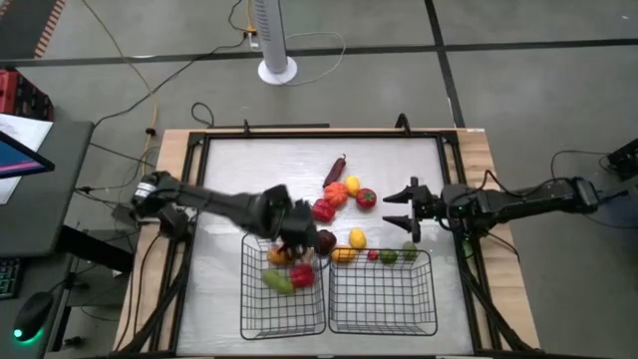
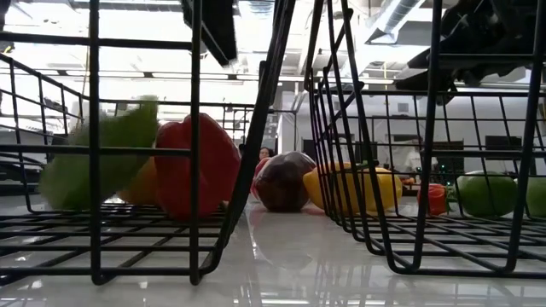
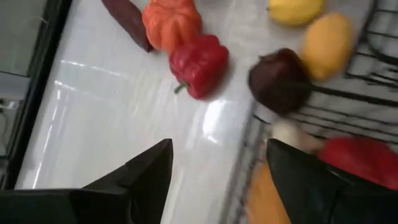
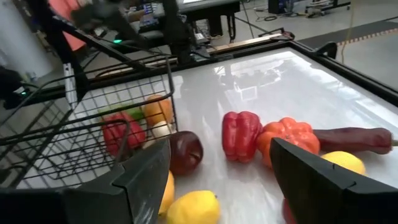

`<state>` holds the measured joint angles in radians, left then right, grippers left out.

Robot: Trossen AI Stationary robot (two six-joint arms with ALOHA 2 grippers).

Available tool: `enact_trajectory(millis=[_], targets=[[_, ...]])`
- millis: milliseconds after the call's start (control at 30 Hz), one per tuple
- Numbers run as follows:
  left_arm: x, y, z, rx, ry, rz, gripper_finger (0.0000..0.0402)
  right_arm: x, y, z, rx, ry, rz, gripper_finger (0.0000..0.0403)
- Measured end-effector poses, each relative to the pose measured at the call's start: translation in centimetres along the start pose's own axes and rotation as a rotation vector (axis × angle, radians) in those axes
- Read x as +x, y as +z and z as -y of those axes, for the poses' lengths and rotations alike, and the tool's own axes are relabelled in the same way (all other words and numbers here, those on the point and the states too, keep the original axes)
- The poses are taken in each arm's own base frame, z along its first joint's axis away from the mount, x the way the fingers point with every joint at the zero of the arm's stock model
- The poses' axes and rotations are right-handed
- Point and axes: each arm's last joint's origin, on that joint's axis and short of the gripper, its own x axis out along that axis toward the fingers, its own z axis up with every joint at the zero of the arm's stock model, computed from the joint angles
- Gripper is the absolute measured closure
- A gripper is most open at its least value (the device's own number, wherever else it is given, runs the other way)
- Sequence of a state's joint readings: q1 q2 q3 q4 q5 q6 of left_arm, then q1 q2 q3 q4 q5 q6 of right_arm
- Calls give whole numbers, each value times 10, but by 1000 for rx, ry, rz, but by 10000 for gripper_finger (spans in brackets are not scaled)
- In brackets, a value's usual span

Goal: Sort produce into baskets
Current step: Put the orange pumpkin into the left black wire basket

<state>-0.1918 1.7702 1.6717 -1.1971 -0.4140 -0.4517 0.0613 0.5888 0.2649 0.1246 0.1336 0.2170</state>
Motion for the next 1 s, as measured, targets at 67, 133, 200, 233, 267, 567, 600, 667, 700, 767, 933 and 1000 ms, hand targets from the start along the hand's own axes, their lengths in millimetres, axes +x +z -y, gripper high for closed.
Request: enact_trajectory(millis=[67,133,200,233,267,567,600,667,700,767,933,1000], targets=[[16,9,-17,-4,-3,1,157,0,0,-1,0,-3,1,100],[28,18,-35,-37,-8,19,158,0,0,-1,-1,-25,6,100],[39,26,-53,-87,-37,36,158,0,0,-1,-8,-45,11,100],[45,31,-62,-119,-58,52,158,0,0,-1,-9,-53,12,100],[51,34,-70,-145,-76,74,158,0,0,-1,-9,-54,12,100],[102,48,-90,-89,-99,237,141,0,-1,-1,-21,-56,6,100],[104,53,-89,-81,-112,260,132,0,-1,-1,-22,-56,5,100],[116,54,-85,-53,-113,224,108,0,-1,-1,-23,-57,1,100],[121,58,-83,-45,-113,221,94,0,-1,-1,-24,-58,0,100],[132,63,-78,-38,-113,208,66,1,-2,0,-25,-64,-4,100],[154,77,-70,-40,-96,159,12,1,-2,0,-24,-64,-10,100],[161,83,-69,-34,-81,158,4,1,-2,0,-23,-63,-10,100]])
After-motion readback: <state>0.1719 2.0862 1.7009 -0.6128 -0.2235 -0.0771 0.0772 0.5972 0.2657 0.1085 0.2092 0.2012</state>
